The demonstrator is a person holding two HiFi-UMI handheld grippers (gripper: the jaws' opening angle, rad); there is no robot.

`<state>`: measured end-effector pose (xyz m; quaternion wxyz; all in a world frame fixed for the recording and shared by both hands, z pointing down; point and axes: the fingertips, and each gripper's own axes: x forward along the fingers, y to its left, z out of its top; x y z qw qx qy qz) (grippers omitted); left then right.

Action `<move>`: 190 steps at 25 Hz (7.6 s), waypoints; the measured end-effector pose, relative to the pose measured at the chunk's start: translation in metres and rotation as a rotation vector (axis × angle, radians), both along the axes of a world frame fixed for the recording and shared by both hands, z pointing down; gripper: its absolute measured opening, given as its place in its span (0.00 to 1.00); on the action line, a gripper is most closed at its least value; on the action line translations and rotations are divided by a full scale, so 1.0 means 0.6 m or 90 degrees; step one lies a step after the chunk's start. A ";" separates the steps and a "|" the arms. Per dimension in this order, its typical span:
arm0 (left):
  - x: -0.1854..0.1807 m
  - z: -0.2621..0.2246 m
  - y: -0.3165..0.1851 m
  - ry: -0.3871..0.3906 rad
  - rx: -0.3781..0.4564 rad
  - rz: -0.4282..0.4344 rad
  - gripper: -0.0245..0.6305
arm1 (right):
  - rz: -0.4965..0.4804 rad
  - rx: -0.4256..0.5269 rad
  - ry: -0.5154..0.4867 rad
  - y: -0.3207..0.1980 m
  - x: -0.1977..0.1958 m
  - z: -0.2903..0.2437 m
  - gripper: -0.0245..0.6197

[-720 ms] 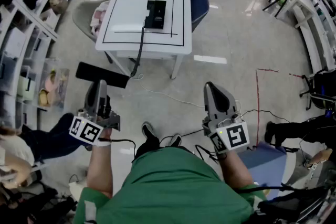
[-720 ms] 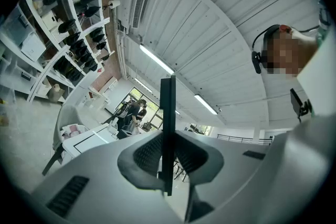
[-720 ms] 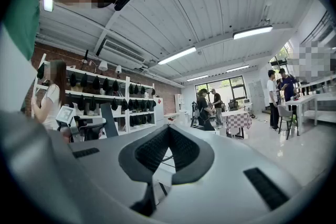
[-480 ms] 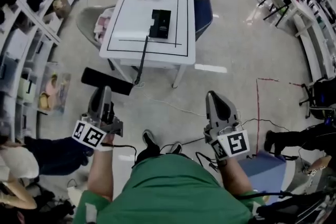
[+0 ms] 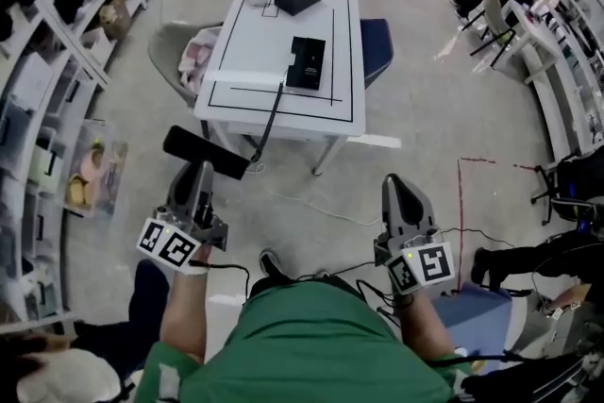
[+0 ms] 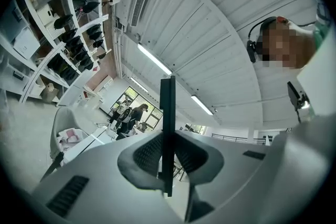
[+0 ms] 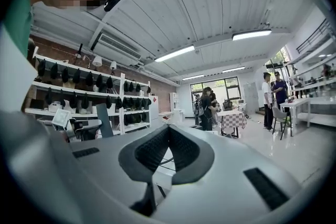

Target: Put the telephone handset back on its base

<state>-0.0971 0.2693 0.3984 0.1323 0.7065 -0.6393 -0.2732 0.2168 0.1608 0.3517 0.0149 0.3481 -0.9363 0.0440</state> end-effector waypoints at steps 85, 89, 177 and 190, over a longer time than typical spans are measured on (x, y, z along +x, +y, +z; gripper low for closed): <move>-0.119 0.333 -0.789 0.102 -0.314 0.619 0.16 | 0.289 -0.144 0.022 -0.480 -0.292 0.141 0.07; -0.103 0.369 -0.807 0.120 -0.347 0.623 0.16 | 0.307 -0.140 0.017 -0.488 -0.271 0.130 0.07; -0.105 -0.099 -0.848 -0.322 -0.062 0.240 0.14 | 0.227 0.030 -0.049 -0.664 -0.195 -0.046 0.07; -0.066 -0.179 -0.838 -0.358 -0.008 0.188 0.14 | 0.250 0.135 -0.004 -0.691 -0.180 -0.111 0.07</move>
